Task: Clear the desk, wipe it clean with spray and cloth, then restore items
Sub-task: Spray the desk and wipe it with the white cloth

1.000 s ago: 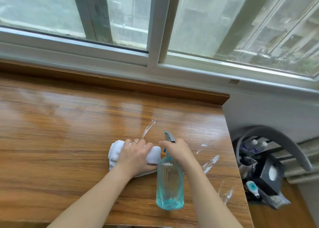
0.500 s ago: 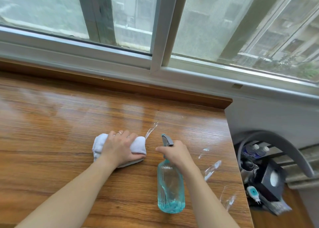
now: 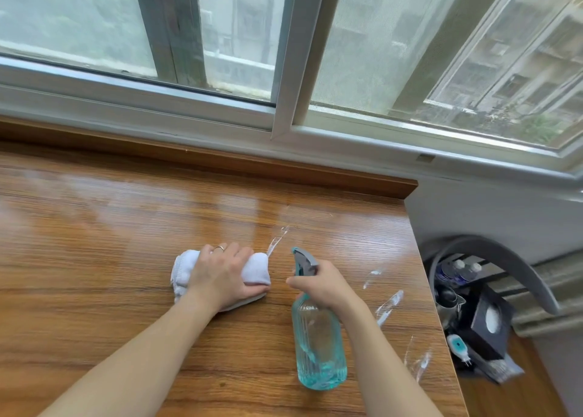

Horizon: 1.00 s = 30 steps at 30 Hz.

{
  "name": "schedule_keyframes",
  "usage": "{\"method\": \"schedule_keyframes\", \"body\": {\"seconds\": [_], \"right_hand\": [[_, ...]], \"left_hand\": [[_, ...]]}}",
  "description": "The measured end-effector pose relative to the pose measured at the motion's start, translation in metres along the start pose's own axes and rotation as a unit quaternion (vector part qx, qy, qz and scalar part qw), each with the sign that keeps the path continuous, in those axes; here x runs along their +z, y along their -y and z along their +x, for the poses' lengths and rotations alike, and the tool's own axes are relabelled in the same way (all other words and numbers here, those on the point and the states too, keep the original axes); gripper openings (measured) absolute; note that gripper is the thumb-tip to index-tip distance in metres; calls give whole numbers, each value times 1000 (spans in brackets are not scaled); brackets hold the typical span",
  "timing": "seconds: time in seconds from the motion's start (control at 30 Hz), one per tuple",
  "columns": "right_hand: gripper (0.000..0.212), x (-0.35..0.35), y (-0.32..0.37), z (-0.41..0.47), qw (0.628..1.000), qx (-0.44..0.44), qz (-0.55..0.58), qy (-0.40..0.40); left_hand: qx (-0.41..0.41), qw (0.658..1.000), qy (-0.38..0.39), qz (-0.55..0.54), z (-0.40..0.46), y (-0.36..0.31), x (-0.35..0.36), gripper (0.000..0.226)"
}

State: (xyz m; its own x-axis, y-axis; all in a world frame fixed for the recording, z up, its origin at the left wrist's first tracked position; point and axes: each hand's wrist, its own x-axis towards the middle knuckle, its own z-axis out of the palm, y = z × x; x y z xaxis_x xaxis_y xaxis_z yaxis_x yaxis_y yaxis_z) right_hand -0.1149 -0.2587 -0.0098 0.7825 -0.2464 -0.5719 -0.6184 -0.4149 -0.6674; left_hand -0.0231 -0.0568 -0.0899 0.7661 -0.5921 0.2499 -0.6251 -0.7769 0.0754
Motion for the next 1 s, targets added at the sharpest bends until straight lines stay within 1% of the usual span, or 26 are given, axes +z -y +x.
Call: {"method": "schedule_keyframes", "body": {"seconds": [0.07, 0.13, 0.2, 0.3, 0.43, 0.5, 0.6, 0.7, 0.73, 0.87, 1.0], "right_hand": [[27, 4, -3, 0, 999, 23, -7, -21], [32, 8, -6, 0, 999, 30, 8, -26], [29, 9, -5, 1, 1000, 14, 21, -12], [30, 9, 1, 2, 1000, 0, 19, 10], [21, 12, 3, 6, 1000, 1, 17, -2], [25, 9, 3, 8, 1000, -4, 21, -6], [38, 3, 8, 10, 999, -39, 21, 13], [49, -6, 16, 15, 998, -65, 18, 5], [49, -10, 18, 17, 997, -69, 19, 8], [35, -26, 21, 16, 997, -42, 38, 56], [36, -27, 13, 19, 996, -4, 79, 53]], "left_hand": [[1, 1000, -6, -5, 0, 0, 0, 78], [5, 1000, -7, -5, 0, 1, 0, 78], [8, 1000, -1, -4, 0, 1, 0, 79], [9, 1000, 6, 3, -1, 2, -2, 81], [9, 1000, 8, 1, -1, 2, -2, 81], [9, 1000, 10, 5, 0, 1, -2, 80], [4, 1000, 9, 9, 2, -3, 1, 78], [-10, 1000, 12, 5, 10, -7, 4, 77], [-11, 1000, 11, 4, 14, -8, 5, 77], [-8, 1000, 11, 4, 37, -10, 9, 76], [1, 1000, 14, 7, 55, -9, 19, 77]]}}
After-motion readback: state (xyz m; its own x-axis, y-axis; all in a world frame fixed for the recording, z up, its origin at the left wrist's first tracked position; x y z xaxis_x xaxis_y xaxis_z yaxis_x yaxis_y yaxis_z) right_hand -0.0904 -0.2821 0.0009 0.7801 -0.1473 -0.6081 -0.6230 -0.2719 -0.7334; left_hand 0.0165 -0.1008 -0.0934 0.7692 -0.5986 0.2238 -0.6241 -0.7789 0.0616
